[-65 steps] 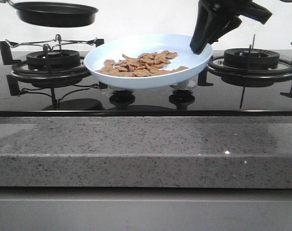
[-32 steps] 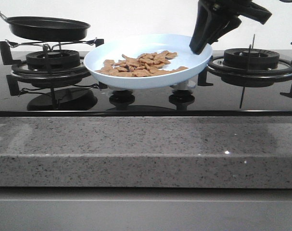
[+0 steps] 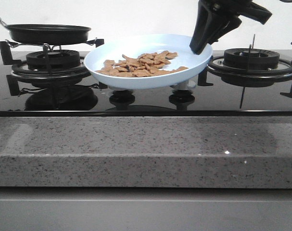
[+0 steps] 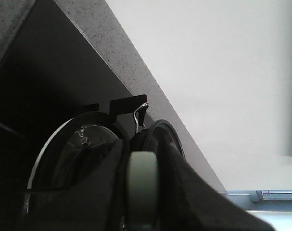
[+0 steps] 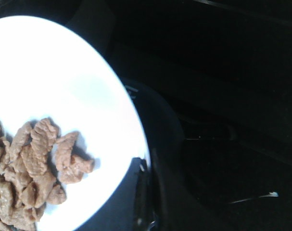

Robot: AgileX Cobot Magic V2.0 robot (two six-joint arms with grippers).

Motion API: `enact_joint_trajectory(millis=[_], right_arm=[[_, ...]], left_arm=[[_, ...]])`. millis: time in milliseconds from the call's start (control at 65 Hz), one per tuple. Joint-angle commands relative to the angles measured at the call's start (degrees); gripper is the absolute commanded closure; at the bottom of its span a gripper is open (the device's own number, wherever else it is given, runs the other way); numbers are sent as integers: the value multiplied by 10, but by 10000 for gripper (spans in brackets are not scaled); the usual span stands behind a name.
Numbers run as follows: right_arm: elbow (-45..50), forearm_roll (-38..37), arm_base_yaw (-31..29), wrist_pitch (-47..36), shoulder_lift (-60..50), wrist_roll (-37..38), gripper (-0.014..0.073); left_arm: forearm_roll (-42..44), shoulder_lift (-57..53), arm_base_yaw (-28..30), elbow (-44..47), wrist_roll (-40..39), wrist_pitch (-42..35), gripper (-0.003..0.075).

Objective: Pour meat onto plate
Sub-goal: 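Move the emptied pan back over its burner with the left gripper, then lower the pan onto the burner and release it with the left gripper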

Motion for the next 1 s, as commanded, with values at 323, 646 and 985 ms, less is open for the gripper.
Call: enact_joint_trajectory(millis=[323,646,985], right_arm=[[-14,17,0,-19,-32,-6,655],[-14,17,0,-19,-32,-6,655],[-14,17,0,-19,-32,-6,655]], left_arm=[[18,-32,-2,-15,4,22,165],[47,-32,-2,-15,1,92,133],[77,-36,-2,-15,-6,173,134]])
